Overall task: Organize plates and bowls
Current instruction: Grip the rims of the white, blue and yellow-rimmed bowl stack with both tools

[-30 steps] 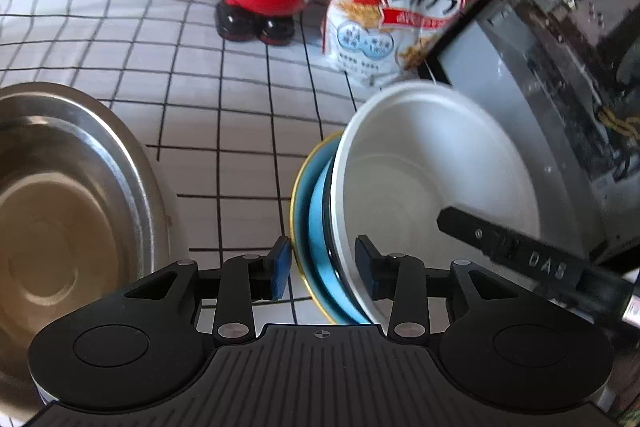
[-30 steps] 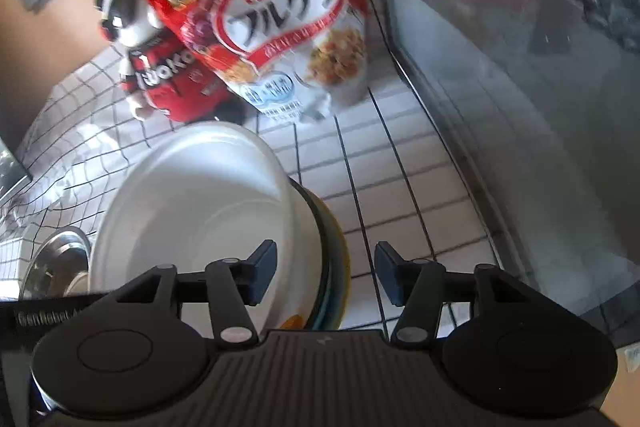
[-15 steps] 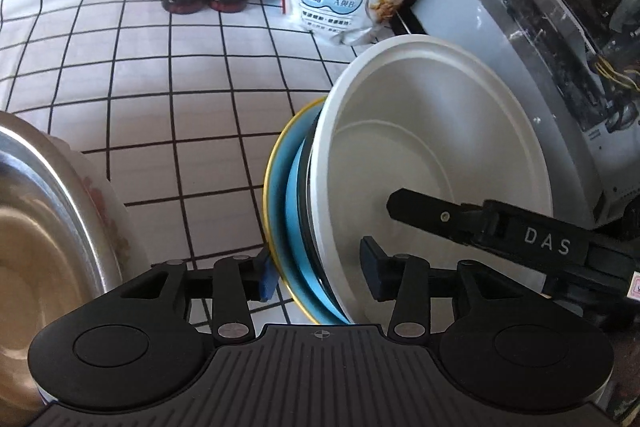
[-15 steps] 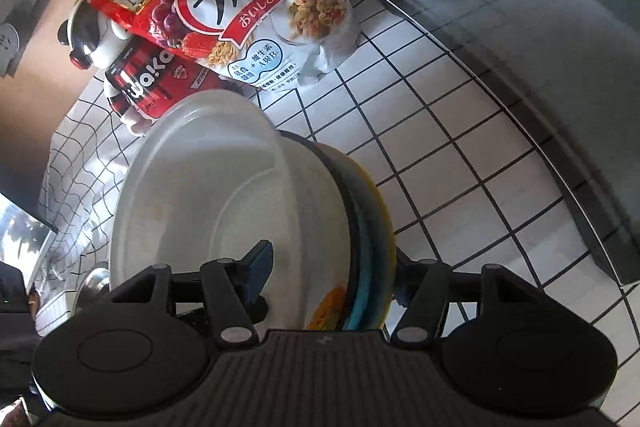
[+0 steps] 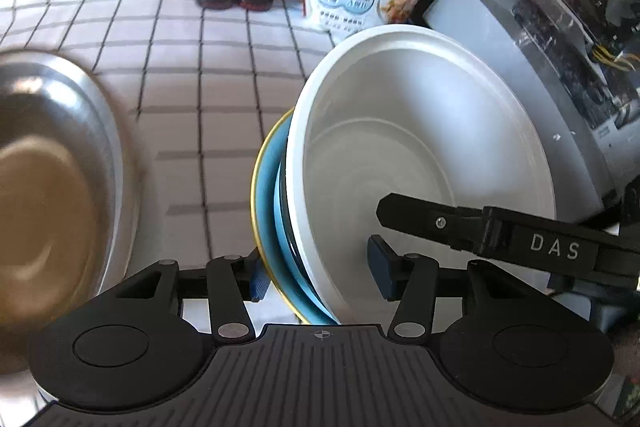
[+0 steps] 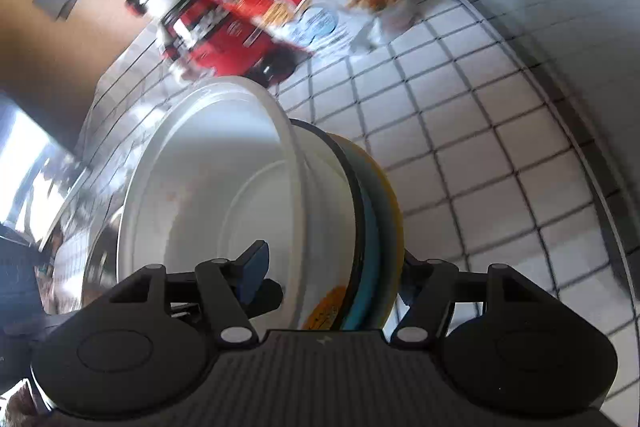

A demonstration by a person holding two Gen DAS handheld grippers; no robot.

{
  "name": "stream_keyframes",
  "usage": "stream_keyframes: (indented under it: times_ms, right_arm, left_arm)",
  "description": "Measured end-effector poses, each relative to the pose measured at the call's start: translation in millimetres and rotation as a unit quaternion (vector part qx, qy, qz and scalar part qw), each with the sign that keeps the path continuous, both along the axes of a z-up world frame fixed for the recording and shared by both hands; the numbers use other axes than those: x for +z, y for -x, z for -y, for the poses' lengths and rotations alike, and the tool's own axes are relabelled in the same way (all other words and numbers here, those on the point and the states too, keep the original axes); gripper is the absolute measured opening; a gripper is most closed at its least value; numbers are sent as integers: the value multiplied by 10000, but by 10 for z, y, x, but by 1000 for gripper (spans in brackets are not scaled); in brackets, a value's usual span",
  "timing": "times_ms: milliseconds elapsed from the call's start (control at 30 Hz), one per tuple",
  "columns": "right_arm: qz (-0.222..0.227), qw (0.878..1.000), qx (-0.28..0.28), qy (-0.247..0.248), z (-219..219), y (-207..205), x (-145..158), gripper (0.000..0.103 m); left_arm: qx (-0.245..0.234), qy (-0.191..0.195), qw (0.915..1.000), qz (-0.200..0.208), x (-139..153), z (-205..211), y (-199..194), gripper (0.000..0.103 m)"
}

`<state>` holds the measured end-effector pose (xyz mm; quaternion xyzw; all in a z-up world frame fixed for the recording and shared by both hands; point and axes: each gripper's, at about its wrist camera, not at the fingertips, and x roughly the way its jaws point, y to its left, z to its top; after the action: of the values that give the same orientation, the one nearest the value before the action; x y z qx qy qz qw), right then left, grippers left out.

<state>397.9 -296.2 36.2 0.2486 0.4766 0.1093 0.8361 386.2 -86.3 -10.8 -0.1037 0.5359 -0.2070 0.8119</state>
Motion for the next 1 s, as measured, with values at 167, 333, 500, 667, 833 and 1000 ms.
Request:
stream_keyframes:
  times_ms: [167,333,500,667,833,1000]
  right_arm:
    - [42,9995,297,-115,-42,236,1,66]
    - [261,9990,197,-319,8,312,-44,68]
    - [440,9986,278,54,13,319,39,68]
    - [813,9909,662,847,-50,207,183,68]
    - [149,9926,1111,468,-8,-163,105,68]
    - [-214,9906,1337,209,16,-348,25,68]
  left_arm:
    - [177,78,9998,-49,7,-156,274,54]
    - [332,103,9994,30,12,-163,329,54]
    - [551,215,9982,-133,-11,-161,321,55]
    - [678,341,9964,-364,-37,-164,285,57]
    - [576,166,9977,-330,-7,-129,285,57]
    - [404,-29,9990,161,18,-113,375,57]
